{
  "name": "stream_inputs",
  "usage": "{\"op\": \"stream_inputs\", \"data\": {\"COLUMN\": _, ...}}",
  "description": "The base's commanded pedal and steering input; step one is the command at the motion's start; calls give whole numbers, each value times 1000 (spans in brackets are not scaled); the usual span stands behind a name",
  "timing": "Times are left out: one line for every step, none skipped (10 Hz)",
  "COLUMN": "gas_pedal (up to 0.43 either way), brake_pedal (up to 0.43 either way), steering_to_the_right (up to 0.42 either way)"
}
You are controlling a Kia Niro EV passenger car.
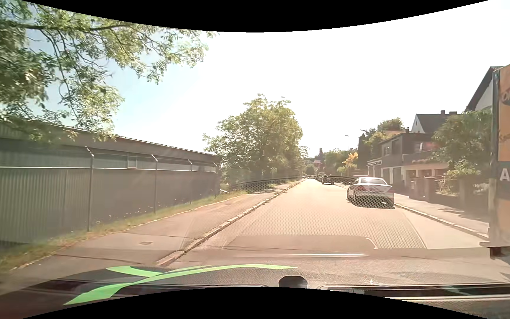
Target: Follow the waypoints while adhering to traffic rules and regulations
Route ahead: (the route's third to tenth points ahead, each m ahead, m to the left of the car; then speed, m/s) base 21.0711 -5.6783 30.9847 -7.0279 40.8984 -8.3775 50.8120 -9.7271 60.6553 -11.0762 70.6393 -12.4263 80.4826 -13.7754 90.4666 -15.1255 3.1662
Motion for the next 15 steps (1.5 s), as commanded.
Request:
{"op": "stream_inputs", "data": {"gas_pedal": 169, "brake_pedal": 0, "steering_to_the_right": 230}}
{"op": "stream_inputs", "data": {"gas_pedal": 169, "brake_pedal": 0, "steering_to_the_right": 211}}
{"op": "stream_inputs", "data": {"gas_pedal": 169, "brake_pedal": 0, "steering_to_the_right": 187}}
{"op": "stream_inputs", "data": {"gas_pedal": 157, "brake_pedal": 0, "steering_to_the_right": 170}}
{"op": "stream_inputs", "data": {"gas_pedal": 150, "brake_pedal": 0, "steering_to_the_right": 149}}
{"op": "stream_inputs", "data": {"gas_pedal": 150, "brake_pedal": 0, "steering_to_the_right": 117}}
{"op": "stream_inputs", "data": {"gas_pedal": 150, "brake_pedal": 0, "steering_to_the_right": 87}}
{"op": "stream_inputs", "data": {"gas_pedal": 150, "brake_pedal": 0, "steering_to_the_right": 69}}
{"op": "stream_inputs", "data": {"gas_pedal": 150, "brake_pedal": 0, "steering_to_the_right": 56}}
{"op": "stream_inputs", "data": {"gas_pedal": 150, "brake_pedal": 0, "steering_to_the_right": 50}}
{"op": "stream_inputs", "data": {"gas_pedal": 150, "brake_pedal": 0, "steering_to_the_right": 50}}
{"op": "stream_inputs", "data": {"gas_pedal": 157, "brake_pedal": 0, "steering_to_the_right": 54}}
{"op": "stream_inputs", "data": {"gas_pedal": 157, "brake_pedal": 0, "steering_to_the_right": 56}}
{"op": "stream_inputs", "data": {"gas_pedal": 157, "brake_pedal": 0, "steering_to_the_right": 53}}
{"op": "stream_inputs", "data": {"gas_pedal": 157, "brake_pedal": 0, "steering_to_the_right": 41}}
